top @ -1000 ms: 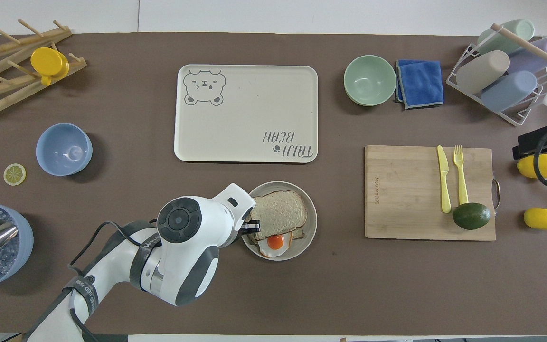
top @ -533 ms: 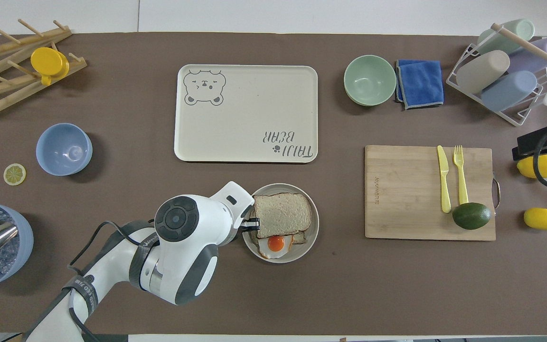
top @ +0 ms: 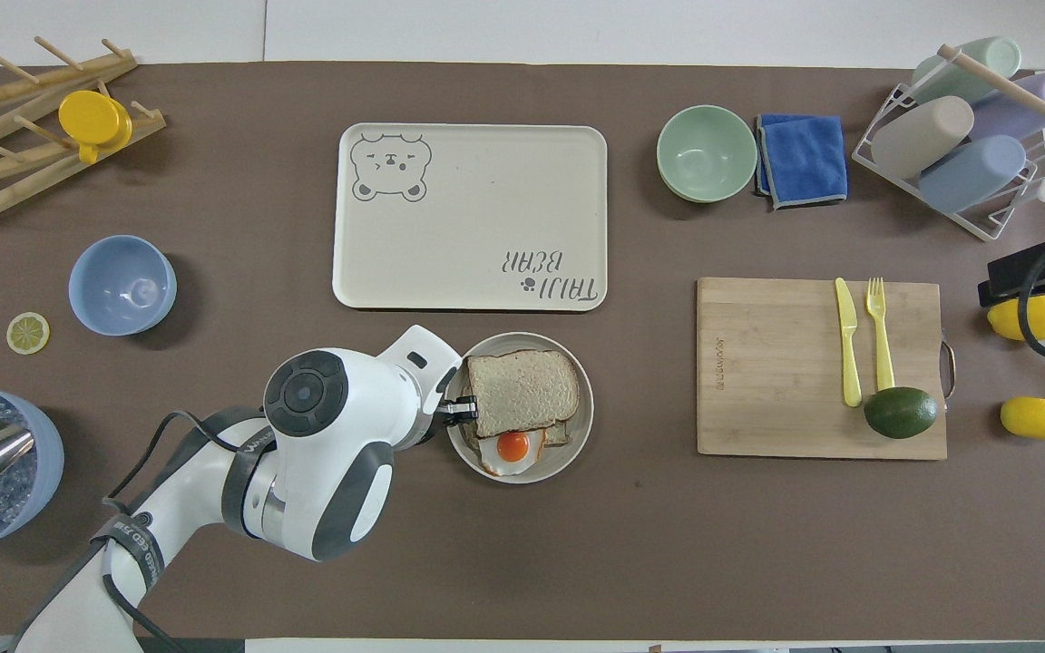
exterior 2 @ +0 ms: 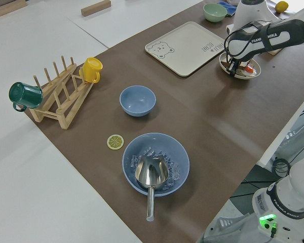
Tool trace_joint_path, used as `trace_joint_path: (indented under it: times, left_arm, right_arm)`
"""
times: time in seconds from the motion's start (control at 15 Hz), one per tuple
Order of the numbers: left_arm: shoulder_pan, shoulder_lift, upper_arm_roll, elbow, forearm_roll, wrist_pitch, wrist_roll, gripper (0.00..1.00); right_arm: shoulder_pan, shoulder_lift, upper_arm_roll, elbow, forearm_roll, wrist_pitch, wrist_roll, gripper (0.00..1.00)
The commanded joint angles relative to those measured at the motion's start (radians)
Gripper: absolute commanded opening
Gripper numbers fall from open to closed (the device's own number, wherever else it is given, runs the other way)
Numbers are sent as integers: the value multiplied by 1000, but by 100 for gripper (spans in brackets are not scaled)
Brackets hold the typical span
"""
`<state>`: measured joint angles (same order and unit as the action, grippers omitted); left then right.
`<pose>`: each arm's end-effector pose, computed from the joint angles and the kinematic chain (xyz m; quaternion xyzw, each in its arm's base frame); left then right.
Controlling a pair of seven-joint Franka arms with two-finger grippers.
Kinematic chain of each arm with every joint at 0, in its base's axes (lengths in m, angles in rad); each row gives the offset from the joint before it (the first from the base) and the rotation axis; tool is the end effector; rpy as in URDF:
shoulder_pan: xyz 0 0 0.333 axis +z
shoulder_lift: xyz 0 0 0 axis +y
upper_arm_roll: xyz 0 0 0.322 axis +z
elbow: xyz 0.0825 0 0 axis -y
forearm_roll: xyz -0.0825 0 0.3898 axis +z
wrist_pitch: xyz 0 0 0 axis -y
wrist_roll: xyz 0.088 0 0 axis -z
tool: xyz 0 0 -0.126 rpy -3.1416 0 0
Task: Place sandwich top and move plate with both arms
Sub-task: 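Slide the plate with the left gripper onto the bear tray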
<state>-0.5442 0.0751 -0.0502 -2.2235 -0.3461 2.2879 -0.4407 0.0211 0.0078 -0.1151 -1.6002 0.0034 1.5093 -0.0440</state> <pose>0.4407 -0.3131 0.3250 0.9906 0.0380 -0.0695 0.1112 0.5504 -0.0512 0.5883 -0.9985 0.0250 0.0491 0.0046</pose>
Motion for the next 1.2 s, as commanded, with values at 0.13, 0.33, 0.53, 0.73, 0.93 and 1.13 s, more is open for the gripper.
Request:
trace_joint_path:
  times: [0.13, 0.33, 0.53, 0.73, 0.93, 1.13]
  left_arm:
    - [67, 5, 0, 102, -74, -126, 71, 0]
    - [96, 15, 3, 171, -105, -162, 76, 0]
    - [167, 99, 6, 361, -102, -267, 102, 0]
    - [234, 239, 6, 588, -86, -361, 102, 0]
    - [257, 394, 7, 743, -86, -361, 102, 0]
    - [268, 524, 10, 854, -86, -318, 103, 0]
  right_arm:
    - [-1, -17, -5, -18, 9, -5, -4, 100]
    - [-1, -15, -5, -18, 9, -5, -4, 100]
    - [-1, -15, -5, -18, 9, -5, -4, 100]
    - [-1, -15, -5, -18, 9, -5, -4, 100]
    - [-1, -15, -5, -18, 9, -5, -4, 100]
    - [-1, -15, -5, -18, 9, -5, -4, 100]
